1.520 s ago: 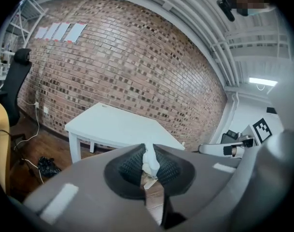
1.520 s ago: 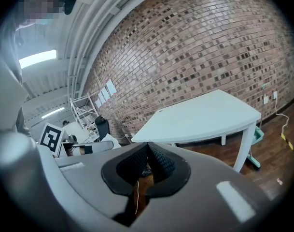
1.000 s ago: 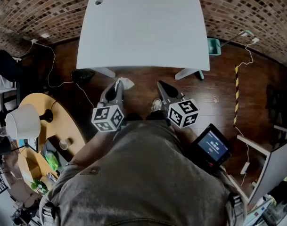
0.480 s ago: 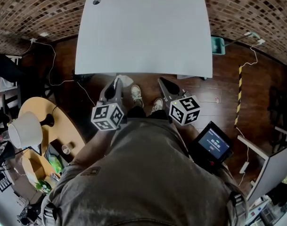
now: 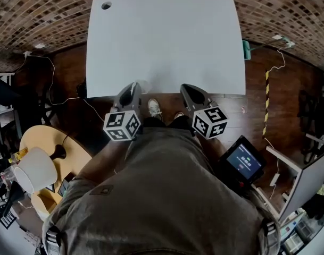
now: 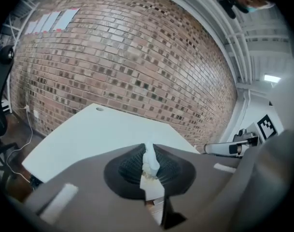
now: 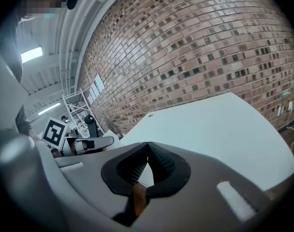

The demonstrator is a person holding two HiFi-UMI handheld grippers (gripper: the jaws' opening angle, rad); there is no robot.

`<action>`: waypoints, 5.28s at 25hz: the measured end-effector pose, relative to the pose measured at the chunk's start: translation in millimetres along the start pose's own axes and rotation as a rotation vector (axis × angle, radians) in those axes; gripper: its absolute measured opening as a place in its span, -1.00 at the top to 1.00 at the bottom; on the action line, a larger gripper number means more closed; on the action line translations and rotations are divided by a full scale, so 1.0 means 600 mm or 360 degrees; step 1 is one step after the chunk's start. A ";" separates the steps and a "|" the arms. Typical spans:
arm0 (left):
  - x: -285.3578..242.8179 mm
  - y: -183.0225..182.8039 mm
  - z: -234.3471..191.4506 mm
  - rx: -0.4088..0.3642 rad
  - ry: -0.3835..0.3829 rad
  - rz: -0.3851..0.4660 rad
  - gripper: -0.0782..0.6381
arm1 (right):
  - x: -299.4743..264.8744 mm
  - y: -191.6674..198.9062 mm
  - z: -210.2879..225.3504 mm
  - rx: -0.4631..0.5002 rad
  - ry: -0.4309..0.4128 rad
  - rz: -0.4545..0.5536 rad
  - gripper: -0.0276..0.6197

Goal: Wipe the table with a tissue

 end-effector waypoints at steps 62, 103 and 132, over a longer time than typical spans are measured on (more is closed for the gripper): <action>-0.249 0.125 0.028 -0.0725 -0.0052 -0.0509 0.71 | -0.020 0.059 0.183 -0.0347 0.0148 -0.0112 0.87; -0.263 0.107 0.038 -0.0740 -0.0108 -0.0484 0.71 | -0.019 0.029 0.199 -0.0300 0.0104 -0.0084 0.87; -0.170 0.116 -0.013 -0.0521 -0.0571 -0.0379 0.71 | -0.032 0.017 0.208 -0.0142 -0.0189 -0.0144 0.88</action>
Point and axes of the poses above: the fingertips, and each gripper's own axes: x backward along the fingers, z to its right, y out of its underside, the point moved 7 cm from there along x, backward along the fingers, and after that the axes turned 6 degrees about x, right-handed, at the moved point
